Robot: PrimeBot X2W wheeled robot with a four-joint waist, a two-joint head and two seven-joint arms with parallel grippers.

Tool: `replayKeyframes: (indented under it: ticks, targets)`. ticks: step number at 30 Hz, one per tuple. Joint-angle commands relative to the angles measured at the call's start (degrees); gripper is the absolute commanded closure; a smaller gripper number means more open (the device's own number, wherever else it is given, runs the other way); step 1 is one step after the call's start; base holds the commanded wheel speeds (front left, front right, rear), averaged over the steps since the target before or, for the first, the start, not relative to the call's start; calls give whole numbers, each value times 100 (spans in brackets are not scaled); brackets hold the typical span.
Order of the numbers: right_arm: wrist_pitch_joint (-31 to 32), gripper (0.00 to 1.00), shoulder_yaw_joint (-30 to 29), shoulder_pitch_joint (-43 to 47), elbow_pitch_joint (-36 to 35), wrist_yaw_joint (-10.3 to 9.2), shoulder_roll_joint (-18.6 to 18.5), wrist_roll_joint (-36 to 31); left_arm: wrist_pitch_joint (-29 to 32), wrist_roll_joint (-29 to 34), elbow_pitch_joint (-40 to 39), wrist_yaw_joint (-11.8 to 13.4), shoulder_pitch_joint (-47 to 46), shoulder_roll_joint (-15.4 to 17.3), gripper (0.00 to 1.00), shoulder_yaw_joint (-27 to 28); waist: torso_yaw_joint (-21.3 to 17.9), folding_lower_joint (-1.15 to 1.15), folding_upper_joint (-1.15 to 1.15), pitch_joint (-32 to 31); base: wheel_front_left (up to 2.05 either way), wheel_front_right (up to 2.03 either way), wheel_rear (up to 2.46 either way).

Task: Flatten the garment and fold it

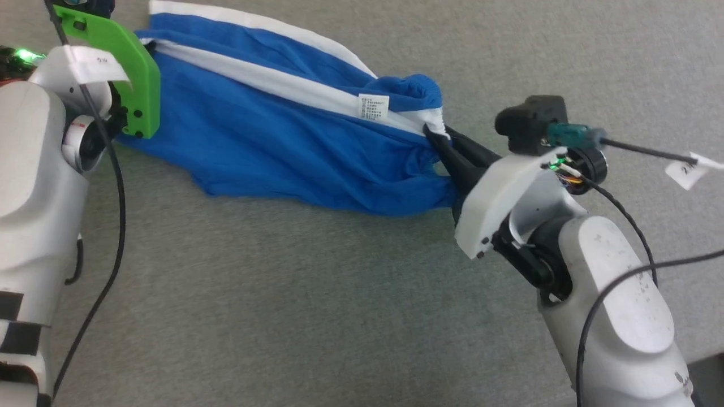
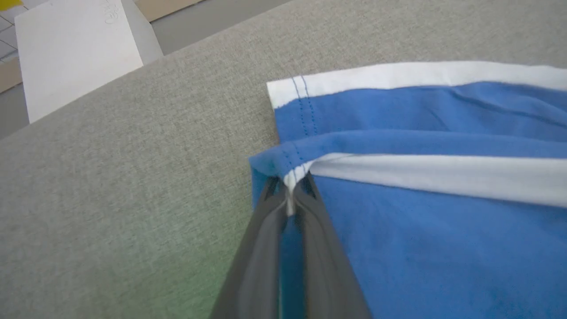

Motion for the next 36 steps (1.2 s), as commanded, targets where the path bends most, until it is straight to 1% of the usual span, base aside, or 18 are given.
replayKeyframes:
  ticks: [1, 9, 10, 11, 12, 13, 16, 18, 20, 24, 29, 36]
  targets:
    - [80, 100, -7, -120, 71, -10, -16, 41, 95, 32, 77, 17, -133, 140, 100, 7, -250, -1, 0, 253, 0, 0, 0]
    - [804, 100, 157, -308, 212, -10, -16, 201, 1048, -63, 344, 103, -256, 133, 100, -150, -251, -1, 0, 284, 0, 0, 0]
    - [856, 100, 160, -292, 201, -10, -16, 215, 1092, -86, 332, 118, -254, 115, 55, -150, -234, -1, 0, 263, 0, 0, 0]
    - [885, 99, 147, -269, 174, -10, -15, 224, 1115, -111, 298, 128, -249, 90, 0, -151, -211, -1, 0, 240, 0, 0, 0]
    - [859, 57, 137, -251, 137, -10, -15, 215, 1099, -146, 262, 139, -237, 61, 0, -135, -191, -1, 0, 215, 0, 0, 0]
    - [825, 0, 110, -224, 106, -10, -15, 210, 1051, -167, 212, 153, -226, 37, 0, -119, -172, -1, 0, 191, 0, 0, 0]
    - [605, 0, 49, -93, -25, -10, -15, 144, 617, -125, -14, 174, -160, 2, 0, -97, -93, -1, 0, 57, 0, 0, 0]
    - [403, 0, -15, 42, -124, -10, -15, 89, 214, -91, -170, 157, -63, -19, 0, -96, -33, -1, 0, -65, 0, 0, 0]
    - [134, 0, -121, 216, -223, -10, -15, 46, -250, -9, -309, 159, 80, -43, 0, -114, 34, -1, 0, -223, 0, 0, 0]
    - [-556, 0, -373, 653, -442, -10, -15, 27, -1272, 79, -557, 266, 485, -198, 0, -72, 178, -1, 0, -550, 0, 0, 0]
    - [-1657, 0, -579, 1270, -677, -10, -15, -75, -2597, 97, -696, 521, 1105, -473, 0, 76, 312, -1, 0, -946, 0, 0, 0]
    - [-2694, 0, -1013, 2062, -619, -10, -15, -222, -3960, -61, -676, 871, 1848, -870, 0, 363, 374, -1, 0, -1352, 0, 0, 0]
